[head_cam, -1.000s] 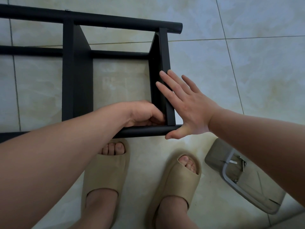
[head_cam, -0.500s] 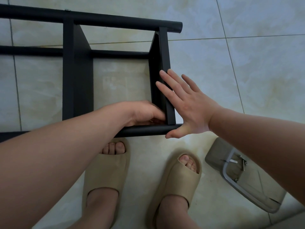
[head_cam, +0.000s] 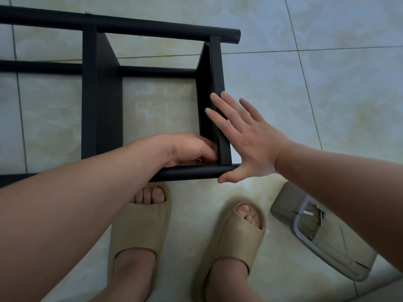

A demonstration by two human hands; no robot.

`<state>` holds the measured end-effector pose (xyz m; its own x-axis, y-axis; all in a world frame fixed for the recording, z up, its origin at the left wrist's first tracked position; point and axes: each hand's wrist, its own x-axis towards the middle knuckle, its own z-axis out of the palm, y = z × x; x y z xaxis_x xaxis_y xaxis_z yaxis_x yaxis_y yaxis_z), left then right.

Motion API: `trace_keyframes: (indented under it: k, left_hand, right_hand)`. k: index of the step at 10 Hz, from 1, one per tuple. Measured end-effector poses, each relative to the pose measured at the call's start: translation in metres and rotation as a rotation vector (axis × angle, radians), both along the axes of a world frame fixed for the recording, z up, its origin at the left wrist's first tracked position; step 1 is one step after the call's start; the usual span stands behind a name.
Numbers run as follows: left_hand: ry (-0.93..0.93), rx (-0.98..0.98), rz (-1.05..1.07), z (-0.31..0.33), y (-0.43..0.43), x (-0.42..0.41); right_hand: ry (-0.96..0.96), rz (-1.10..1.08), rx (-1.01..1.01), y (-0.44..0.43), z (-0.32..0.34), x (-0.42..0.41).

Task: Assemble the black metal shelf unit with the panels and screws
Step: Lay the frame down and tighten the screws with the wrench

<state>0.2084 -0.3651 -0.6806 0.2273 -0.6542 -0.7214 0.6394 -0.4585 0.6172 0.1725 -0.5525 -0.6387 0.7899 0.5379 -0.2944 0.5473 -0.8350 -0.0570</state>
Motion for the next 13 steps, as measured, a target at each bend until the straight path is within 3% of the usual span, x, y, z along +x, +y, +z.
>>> trace_keyframes:
  k: [2, 4, 7, 11, 13]
  left_hand:
    - [-0.044, -0.008, 0.005, -0.005, 0.0036, 0.0001]
    - [0.07, -0.076, 0.054, -0.0045, 0.003, 0.0012]
    - [-0.019, 0.004, 0.03, -0.0026, -0.0004, -0.0005]
    - [0.065, -0.054, 0.09, -0.0031, -0.0001, 0.001]
    - [0.02, -0.035, 0.08, -0.0014, -0.0034, -0.001]
  right_hand:
    - [-0.002, 0.001, -0.003, -0.0003, 0.0005, 0.0]
    - [0.004, -0.003, -0.008, 0.0008, 0.0014, -0.0002]
    - [0.014, -0.006, 0.003, 0.0002, 0.0018, 0.0003]
    - [0.015, -0.007, 0.007, 0.0004, 0.0026, 0.0005]
    - [0.011, -0.005, 0.009, 0.0003, 0.0015, 0.0]
